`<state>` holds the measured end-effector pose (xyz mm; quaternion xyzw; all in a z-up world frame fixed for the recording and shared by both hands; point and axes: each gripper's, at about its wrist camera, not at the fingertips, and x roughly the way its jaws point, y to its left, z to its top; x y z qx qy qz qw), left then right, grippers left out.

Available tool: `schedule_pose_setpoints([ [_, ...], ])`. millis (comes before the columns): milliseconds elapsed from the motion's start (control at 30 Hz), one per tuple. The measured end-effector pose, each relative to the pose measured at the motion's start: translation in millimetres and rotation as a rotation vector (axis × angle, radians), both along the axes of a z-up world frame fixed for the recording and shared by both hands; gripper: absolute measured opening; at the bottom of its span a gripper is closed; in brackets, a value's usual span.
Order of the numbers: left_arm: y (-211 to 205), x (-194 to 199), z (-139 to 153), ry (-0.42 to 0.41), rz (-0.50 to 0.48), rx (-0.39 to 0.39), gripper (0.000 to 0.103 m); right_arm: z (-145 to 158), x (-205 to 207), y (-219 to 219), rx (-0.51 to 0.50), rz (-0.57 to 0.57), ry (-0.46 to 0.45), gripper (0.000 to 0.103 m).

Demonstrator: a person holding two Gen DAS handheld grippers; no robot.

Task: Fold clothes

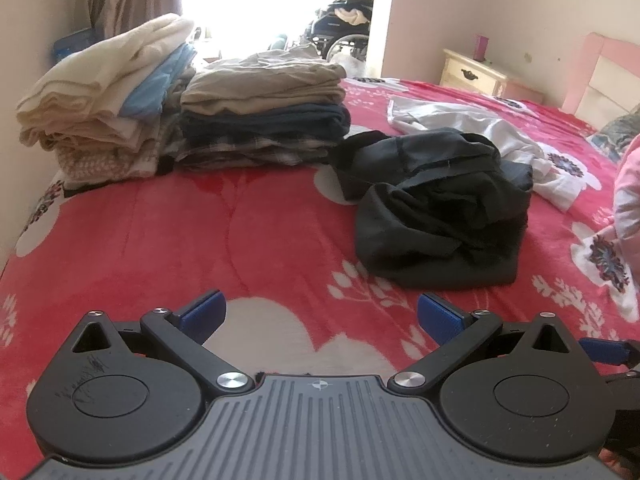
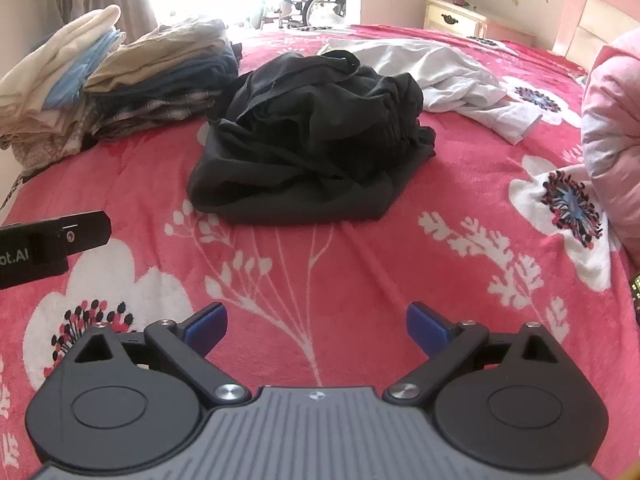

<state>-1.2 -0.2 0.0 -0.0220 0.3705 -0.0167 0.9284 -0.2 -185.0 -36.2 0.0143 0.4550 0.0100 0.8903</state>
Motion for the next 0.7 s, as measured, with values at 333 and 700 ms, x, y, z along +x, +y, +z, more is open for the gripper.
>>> schedule_pose_setpoints([
  [333,25,0,6,0.005,-0.038,-0.010,0.103,7,0,3,0.000,-0.005,-0.008,0.099],
  [700,29,2,4,0.014,-0.050,-0.020,0.103,6,-3,8,-0.022,0.001,-0.026,0.099],
])
